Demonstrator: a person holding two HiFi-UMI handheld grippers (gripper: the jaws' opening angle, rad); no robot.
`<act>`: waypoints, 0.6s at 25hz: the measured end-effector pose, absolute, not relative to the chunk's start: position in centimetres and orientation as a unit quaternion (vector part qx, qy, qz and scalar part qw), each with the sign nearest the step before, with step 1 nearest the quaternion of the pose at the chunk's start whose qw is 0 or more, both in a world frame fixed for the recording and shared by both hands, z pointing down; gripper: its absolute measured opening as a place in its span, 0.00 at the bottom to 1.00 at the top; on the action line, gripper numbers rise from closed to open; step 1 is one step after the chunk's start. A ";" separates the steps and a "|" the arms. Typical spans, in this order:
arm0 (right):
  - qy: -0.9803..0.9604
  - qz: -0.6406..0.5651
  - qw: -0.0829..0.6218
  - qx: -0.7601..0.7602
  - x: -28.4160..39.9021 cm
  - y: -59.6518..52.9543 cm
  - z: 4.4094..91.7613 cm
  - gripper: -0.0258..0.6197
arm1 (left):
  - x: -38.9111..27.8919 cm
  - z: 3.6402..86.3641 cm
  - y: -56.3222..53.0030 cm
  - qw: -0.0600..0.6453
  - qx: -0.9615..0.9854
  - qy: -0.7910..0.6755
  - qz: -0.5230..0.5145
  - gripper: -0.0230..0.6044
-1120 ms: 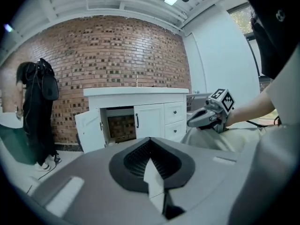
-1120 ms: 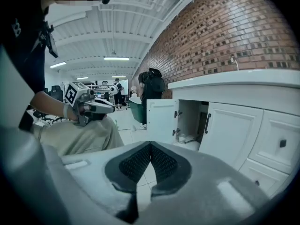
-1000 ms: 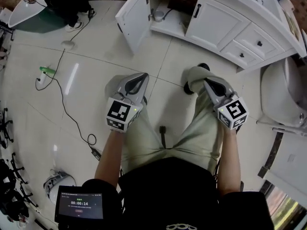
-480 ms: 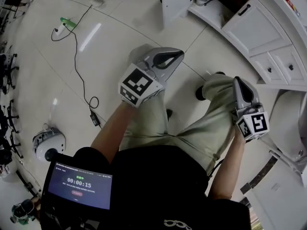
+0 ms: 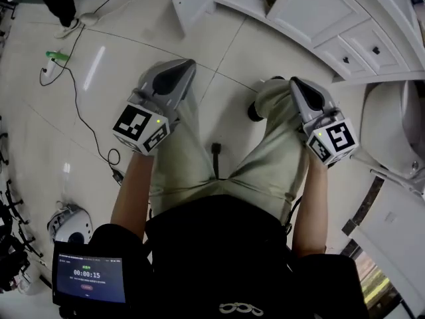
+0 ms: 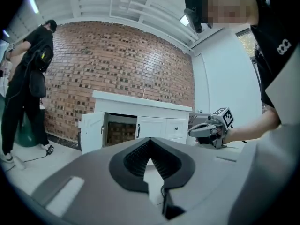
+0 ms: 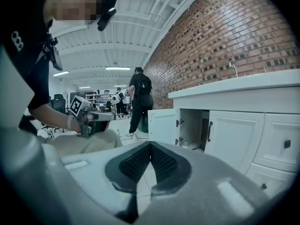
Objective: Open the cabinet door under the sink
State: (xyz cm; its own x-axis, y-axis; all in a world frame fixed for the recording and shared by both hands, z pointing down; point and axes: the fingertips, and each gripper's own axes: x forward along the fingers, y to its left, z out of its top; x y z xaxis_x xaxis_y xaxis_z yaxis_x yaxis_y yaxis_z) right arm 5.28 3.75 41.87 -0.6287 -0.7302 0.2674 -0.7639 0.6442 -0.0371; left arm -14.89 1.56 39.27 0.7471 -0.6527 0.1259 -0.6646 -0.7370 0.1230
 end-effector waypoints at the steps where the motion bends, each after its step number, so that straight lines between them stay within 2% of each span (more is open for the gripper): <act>1: -0.900 0.074 0.115 0.414 5.2 3.7 41.9 0.03 | -14.8 39.5 1.3 0.082 0.930 -0.357 0.045 0.06; 15: -0.901 0.073 0.112 0.413 5.9 4.0 42.1 0.03 | -14.6 39.9 1.6 0.077 0.928 -0.361 0.042 0.06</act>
